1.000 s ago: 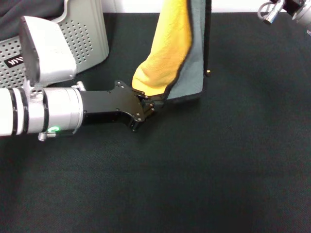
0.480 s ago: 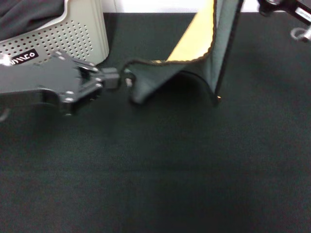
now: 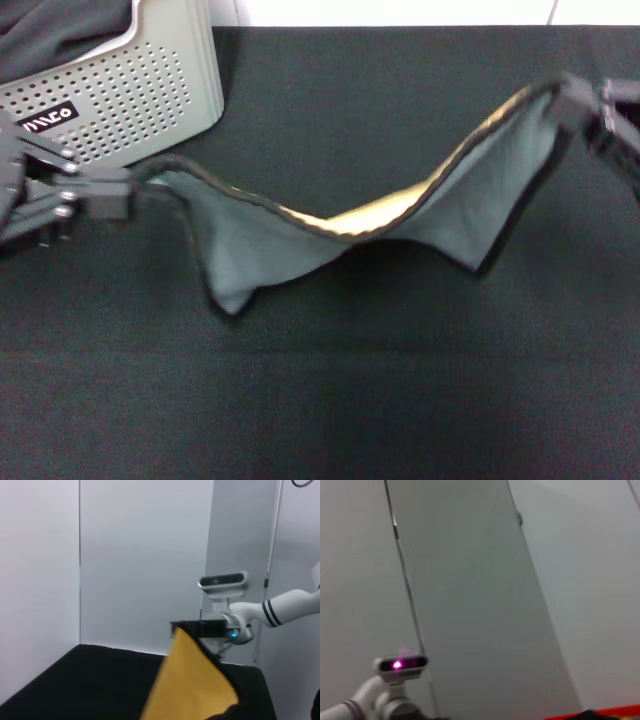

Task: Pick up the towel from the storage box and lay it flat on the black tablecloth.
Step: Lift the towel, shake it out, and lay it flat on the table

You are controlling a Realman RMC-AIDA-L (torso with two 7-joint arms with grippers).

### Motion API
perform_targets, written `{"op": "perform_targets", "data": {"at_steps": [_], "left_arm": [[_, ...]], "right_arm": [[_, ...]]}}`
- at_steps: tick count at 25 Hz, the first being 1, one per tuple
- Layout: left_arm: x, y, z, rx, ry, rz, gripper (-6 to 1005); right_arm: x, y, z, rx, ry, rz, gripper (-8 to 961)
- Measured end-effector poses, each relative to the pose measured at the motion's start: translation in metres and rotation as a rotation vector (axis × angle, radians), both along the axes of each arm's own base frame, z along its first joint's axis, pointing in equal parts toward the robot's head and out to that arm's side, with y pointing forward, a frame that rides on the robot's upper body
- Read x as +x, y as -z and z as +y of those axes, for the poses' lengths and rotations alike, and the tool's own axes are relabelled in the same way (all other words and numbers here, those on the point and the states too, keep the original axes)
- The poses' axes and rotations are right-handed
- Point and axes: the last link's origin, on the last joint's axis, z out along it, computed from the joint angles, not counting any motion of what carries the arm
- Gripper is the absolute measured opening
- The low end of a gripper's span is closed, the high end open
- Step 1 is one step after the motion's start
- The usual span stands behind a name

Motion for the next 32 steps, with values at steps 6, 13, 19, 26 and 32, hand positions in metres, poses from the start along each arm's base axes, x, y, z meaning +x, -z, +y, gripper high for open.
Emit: {"op": "perform_targets", "data": {"at_steps": [6,13,19,26,32], "left_arm": [[-0.005,-0.032,-0.01,0.01,-0.006,0.018,27],[-0.002,-0.045,-0.023,-0.022,-0.004,0.004,26],[0.0,-0.039,-0.033,-0.033,-0.01,0.036,27],[-0.026,-0.008,0.017,0.0,-0.224,0.029,27],[-0.032,0.036,0.073,0.04,-0.372,0.146,27]], "right_arm": [[0.009,0.011,-0.036,-0.195,-0.017,0.112,6],[0.005,0.009,-0.061,-0.348,-0.08,0.231,6],[0.013,0.012,-0.051,-0.349,0.016,0.233,6],[0.022,0.065,0.001,-0.313,0.254,-0.064,6],[0.024,0.091,0.036,-0.203,0.351,-0.269,6]]}}
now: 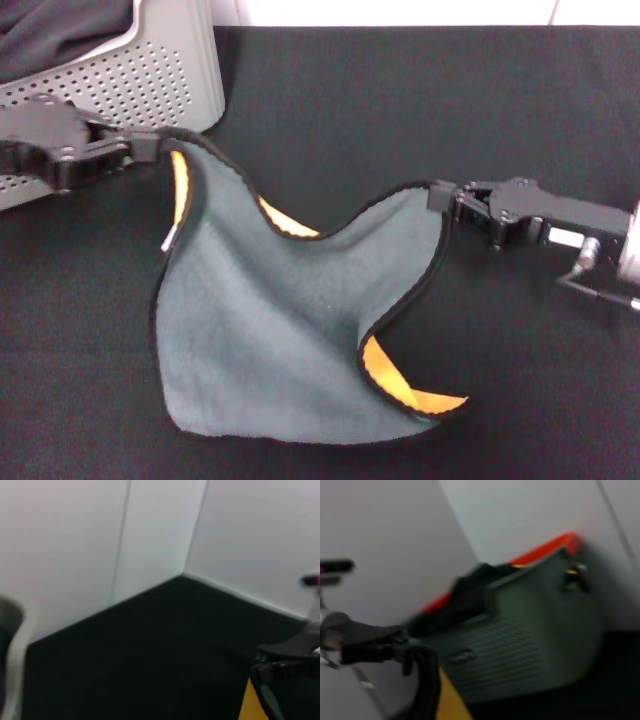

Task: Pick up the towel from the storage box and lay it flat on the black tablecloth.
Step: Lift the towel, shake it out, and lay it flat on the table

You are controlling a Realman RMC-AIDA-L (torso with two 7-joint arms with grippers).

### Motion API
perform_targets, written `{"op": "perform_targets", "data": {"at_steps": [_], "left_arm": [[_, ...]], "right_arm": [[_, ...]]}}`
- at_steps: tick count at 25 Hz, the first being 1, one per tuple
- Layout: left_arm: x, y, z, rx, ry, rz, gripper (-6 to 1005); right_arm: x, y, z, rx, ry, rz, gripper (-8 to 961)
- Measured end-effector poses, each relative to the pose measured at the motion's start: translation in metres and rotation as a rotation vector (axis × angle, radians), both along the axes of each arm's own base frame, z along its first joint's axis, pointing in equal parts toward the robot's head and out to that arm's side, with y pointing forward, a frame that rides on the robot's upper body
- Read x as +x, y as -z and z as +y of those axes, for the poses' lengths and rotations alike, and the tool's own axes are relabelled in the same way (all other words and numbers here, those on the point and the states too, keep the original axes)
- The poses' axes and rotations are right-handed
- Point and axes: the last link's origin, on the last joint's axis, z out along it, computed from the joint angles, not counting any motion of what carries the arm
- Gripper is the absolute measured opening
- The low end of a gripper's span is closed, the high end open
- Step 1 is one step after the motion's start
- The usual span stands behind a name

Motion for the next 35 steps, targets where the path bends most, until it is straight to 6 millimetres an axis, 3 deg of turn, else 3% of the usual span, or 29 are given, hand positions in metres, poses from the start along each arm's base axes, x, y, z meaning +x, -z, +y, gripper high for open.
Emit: {"op": "perform_targets", "data": {"at_steps": [6,8,13,16,17,24,35], "left_arm": [[0.002,0.014,0.026,0.065,-0.05,0.064,28],[0.002,0.015,0.03,0.081,-0.062,0.074,28],[0.001,0.019,0.035,0.097,-0.071,0.088,28],[0.002,0.027,0.038,0.086,-0.073,0.102,28],[0.002,0.03,0.039,0.081,-0.078,0.104,29],[-0.003,0.044,0.044,0.087,-0.11,0.112,29],[-0.008,0.048,0.049,0.111,-0.138,0.148,30]], "right_arm": [[0.006,-0.009,0.028,0.135,0.018,-0.108,6],[0.009,-0.03,0.046,0.234,0.026,-0.14,6],[-0.002,-0.045,0.066,0.27,-0.016,-0.184,6],[-0.007,-0.042,0.072,0.263,-0.042,-0.229,6],[-0.013,-0.032,0.08,0.257,-0.074,-0.312,7],[-0.028,-0.007,0.087,0.259,-0.127,-0.424,21],[-0.026,-0.007,0.087,0.279,-0.115,-0.416,53]]}}
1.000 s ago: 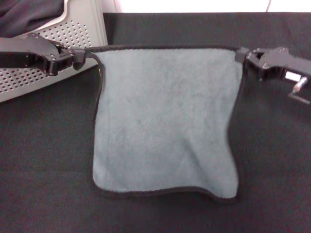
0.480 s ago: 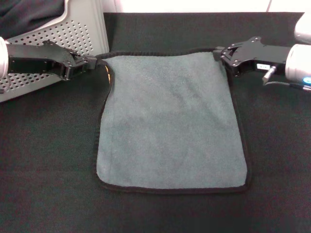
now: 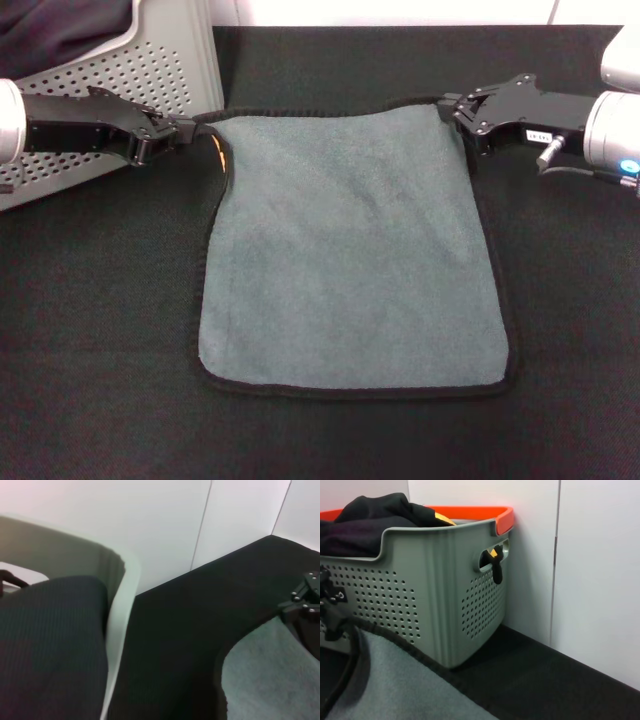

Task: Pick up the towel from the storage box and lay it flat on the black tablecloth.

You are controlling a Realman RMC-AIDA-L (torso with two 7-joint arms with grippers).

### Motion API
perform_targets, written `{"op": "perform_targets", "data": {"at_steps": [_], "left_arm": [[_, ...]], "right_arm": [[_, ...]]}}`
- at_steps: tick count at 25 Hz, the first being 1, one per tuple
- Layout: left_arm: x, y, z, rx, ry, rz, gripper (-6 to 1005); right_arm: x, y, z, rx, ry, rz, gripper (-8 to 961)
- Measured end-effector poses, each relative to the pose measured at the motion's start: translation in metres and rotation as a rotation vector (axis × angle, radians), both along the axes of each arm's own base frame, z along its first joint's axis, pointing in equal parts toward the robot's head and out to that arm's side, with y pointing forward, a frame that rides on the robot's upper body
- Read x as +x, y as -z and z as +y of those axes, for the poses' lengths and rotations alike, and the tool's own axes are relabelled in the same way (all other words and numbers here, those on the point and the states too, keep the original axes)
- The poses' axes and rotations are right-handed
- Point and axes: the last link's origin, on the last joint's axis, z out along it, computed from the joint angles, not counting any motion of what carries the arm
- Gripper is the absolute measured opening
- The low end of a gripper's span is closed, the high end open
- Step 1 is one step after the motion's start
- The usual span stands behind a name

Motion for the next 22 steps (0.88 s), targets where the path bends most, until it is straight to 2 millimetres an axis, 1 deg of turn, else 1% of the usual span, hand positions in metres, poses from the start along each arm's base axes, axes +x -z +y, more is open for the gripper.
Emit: {"op": "perform_targets", "data": {"at_steps": [5,8,9,13,14,16,18,20,22], "left_arm": [[0.001,0.002,0.001,0.001,-0.002,0.0,30],[0.002,0.002,0.002,0.001,-0.004,0.001,91],[0.003,0.003,0.002,0.003,-0.004,0.002,127],[0.002,0.004,0.001,0.011,-0.001,0.005,272],[0.002,0.003,-0.001,0.009,0.004,0.001,289],[0.004,0.003,-0.007,-0.012,0.029,-0.022,324],[0.011,0.001,-0.021,-0.06,0.105,-0.088,358],[0.019,-0.002,-0.043,-0.11,0.23,-0.191,393],[0.021,-0.002,-0.066,-0.142,0.36,-0.282,427]], "right_arm": [[0.003,0.003,-0.006,0.014,-0.019,-0.007,67],[0.008,0.002,-0.008,0.034,-0.006,0.001,76],[0.009,0.0,-0.008,0.043,0.0,0.007,79],[0.016,-0.01,-0.012,0.082,0.018,0.047,212],[0.017,-0.014,-0.014,0.088,0.017,0.061,245],[0.02,-0.022,-0.026,0.083,-0.007,0.106,325],[0.021,-0.026,-0.047,0.032,-0.065,0.161,420],[0.021,-0.026,-0.071,-0.05,-0.13,0.214,515],[0.02,-0.024,-0.102,-0.164,-0.206,0.29,570]]}}
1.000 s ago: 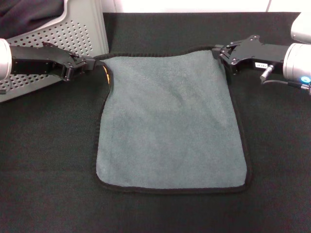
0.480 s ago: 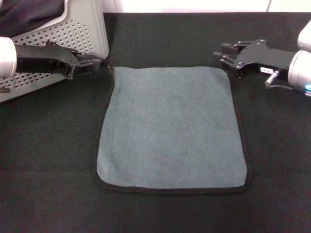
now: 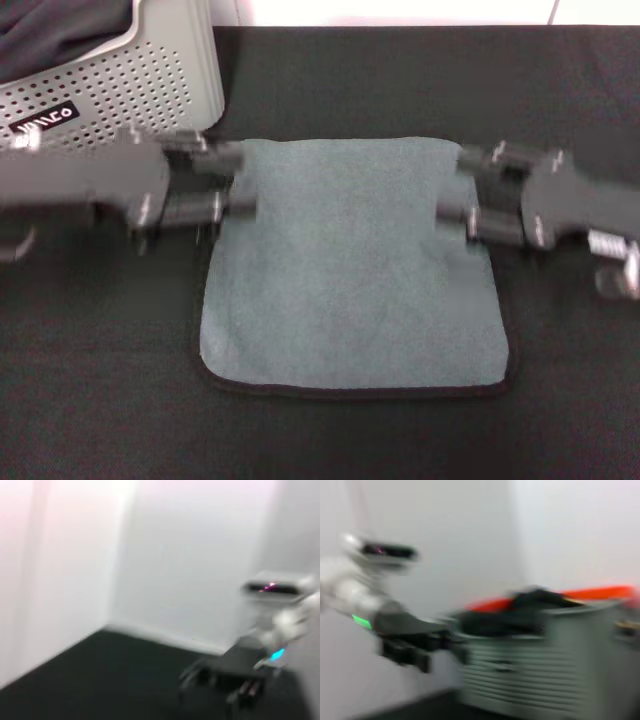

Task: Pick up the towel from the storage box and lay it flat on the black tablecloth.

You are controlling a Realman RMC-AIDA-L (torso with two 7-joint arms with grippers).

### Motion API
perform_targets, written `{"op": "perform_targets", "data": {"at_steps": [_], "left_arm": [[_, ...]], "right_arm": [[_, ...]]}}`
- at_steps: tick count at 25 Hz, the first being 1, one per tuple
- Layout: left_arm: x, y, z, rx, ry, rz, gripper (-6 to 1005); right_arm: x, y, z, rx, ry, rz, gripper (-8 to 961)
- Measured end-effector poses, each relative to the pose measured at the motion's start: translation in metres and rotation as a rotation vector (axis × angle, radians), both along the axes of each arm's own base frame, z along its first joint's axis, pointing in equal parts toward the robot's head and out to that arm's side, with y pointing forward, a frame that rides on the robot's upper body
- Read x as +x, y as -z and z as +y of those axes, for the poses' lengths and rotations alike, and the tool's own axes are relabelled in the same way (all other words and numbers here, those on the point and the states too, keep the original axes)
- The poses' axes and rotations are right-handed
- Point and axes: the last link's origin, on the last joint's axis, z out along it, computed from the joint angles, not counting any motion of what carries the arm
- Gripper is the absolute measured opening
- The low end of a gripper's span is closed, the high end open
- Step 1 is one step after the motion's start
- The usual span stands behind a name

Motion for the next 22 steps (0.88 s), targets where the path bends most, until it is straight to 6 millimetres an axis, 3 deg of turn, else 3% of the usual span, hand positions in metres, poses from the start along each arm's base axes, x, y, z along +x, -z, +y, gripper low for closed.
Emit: {"op": "perform_targets", "data": {"at_steps": [4,9,14,22], "left_arm": [[-0.012,0.009,-0.043,-0.004,0.217,-0.16,491],[-0.032,0.017,-0.067,-0.05,0.187,-0.242,541],[-0.038,0.017,-0.075,-0.042,0.186,-0.248,544],[-0.038,0.017,-0.074,-0.049,0.19,-0.244,544]], "right_arm": [[-0.007,0.0,-0.047,-0.177,-0.131,0.137,653],[-0.015,-0.005,-0.078,-0.307,-0.238,0.259,653],[-0.02,-0.002,-0.08,-0.335,-0.264,0.272,654],[-0.032,0.015,-0.065,-0.346,-0.256,0.214,654]]}}
